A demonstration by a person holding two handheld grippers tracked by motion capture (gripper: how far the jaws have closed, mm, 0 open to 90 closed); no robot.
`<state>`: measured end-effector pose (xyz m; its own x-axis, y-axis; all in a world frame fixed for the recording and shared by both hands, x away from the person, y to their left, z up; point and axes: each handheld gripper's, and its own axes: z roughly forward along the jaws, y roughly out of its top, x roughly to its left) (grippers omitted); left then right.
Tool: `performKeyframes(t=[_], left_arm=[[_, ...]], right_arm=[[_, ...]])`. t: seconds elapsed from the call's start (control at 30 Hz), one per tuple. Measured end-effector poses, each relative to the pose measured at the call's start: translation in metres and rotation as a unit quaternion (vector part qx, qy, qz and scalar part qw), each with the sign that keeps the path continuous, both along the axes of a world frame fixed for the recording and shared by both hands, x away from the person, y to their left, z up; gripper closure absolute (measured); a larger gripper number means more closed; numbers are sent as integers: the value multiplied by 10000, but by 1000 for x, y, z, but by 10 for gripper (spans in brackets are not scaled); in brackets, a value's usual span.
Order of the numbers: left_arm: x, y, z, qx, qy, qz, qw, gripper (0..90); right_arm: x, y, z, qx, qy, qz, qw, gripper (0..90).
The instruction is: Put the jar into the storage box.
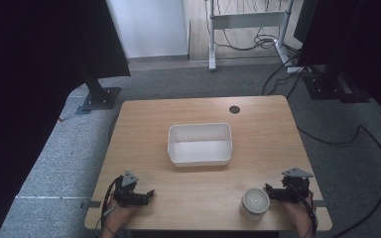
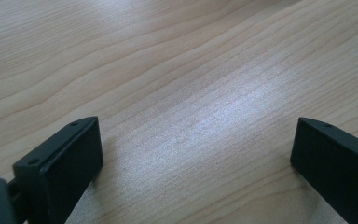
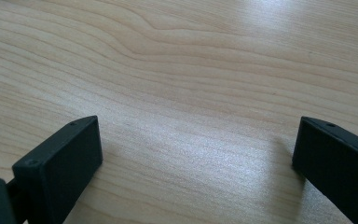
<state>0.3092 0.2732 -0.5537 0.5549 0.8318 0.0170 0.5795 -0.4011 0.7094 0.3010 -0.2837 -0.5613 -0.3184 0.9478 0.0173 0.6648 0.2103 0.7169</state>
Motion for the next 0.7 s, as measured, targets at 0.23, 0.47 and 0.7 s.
performKeyframes(t=[0.23, 0.47, 0.7], left_arm=[[-1, 0, 1, 6, -13, -42, 10000, 46], [-5, -6, 6, 54, -69, -137, 9999, 58], [-8, -11, 11, -41, -134, -236, 9996, 58]], right_arm=[[0, 0, 0, 1, -4, 5, 10000, 14], [0, 0, 0, 4, -12, 17, 10000, 20], [-1, 0, 0, 8, -19, 21, 10000, 25]])
